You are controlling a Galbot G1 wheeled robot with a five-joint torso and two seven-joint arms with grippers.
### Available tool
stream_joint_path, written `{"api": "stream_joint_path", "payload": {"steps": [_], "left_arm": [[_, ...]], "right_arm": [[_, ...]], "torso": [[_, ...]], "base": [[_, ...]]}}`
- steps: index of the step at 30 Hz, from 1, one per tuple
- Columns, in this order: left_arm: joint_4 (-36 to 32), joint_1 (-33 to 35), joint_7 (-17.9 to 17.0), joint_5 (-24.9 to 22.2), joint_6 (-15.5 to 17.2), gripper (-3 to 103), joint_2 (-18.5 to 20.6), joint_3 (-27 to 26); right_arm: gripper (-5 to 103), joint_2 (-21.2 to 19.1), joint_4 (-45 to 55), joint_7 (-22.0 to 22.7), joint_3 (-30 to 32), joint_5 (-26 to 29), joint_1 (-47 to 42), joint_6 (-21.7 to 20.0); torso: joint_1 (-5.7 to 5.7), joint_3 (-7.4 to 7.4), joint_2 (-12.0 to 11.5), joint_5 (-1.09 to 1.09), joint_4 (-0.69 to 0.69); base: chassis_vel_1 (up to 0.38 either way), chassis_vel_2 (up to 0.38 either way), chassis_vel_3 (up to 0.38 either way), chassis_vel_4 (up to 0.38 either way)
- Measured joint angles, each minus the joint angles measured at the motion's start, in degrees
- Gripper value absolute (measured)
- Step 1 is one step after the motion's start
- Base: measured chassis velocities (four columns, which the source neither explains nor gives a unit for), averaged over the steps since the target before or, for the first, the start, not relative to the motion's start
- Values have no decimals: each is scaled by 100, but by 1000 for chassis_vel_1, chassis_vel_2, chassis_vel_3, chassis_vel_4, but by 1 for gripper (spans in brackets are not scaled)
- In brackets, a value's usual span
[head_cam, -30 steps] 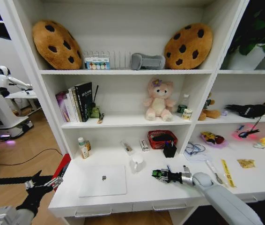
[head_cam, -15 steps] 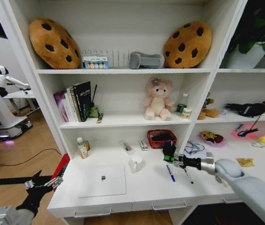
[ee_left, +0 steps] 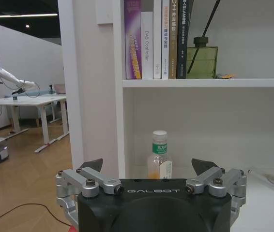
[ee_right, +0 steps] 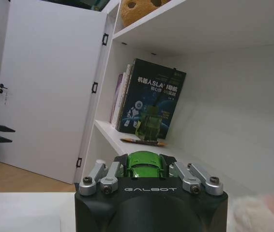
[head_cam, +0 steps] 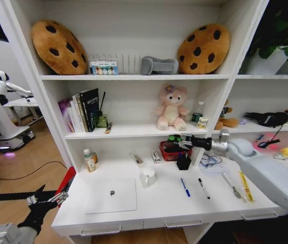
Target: Organize the objects on the table.
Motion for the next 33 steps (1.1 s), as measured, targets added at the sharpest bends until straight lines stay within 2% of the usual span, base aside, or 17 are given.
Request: {"api": "stream_joint_path", "payload": {"steps": [2,4,6,7,9,10,13,20,28,33], "left_arm": [[0,0,-3,0,0,100,1,0],[0,0,3,0,0,100,1,0],[0,0,-3,0,0,100,0,0],[0,0,-3,0,0,100,0,0],[0,0,1,0,0,100,1,0],[0,0,1,0,0,100,1,0],[0,0,0,0,0,100,1,0],[1,0,0,0,0,100,1,0],[1,0,-1,-1,0,100,1,0],[1,0,-2,-1,0,100,1,0]], "right_arm": [[36,573,-472,74,-384,-53,431,-16],[36,719,-630,96,-484,-78,554,-16],[36,1182,-1266,219,-793,-227,921,45],[36,1182,-1266,219,-793,-227,921,45],[36,1511,-1764,328,-874,-492,1099,167],[36,1511,-1764,328,-874,-492,1099,167],[36,1964,-2263,543,-984,-686,1286,185],[36,2193,-2417,665,-1139,-721,1357,163],[36,2018,-2224,971,-1093,-822,1041,79],[39,2006,-2142,1300,-998,-648,895,-36]], "torso": [[0,1,0,5,-1],[0,1,-1,4,0],[0,0,0,-1,-3],[0,0,0,-1,-3],[0,0,-1,4,-5],[0,0,-1,4,-5],[0,0,-1,4,-5],[-1,-1,0,3,-4],[-1,-2,0,5,-7],[-2,-1,1,5,-5]], "base": [[0,0,0,0],[0,0,0,0],[0,0,0,0],[0,0,0,0],[0,0,0,0],[0,0,0,0],[0,0,0,0],[0,0,0,0],[0,0,0,0],[0,0,0,0]]}}
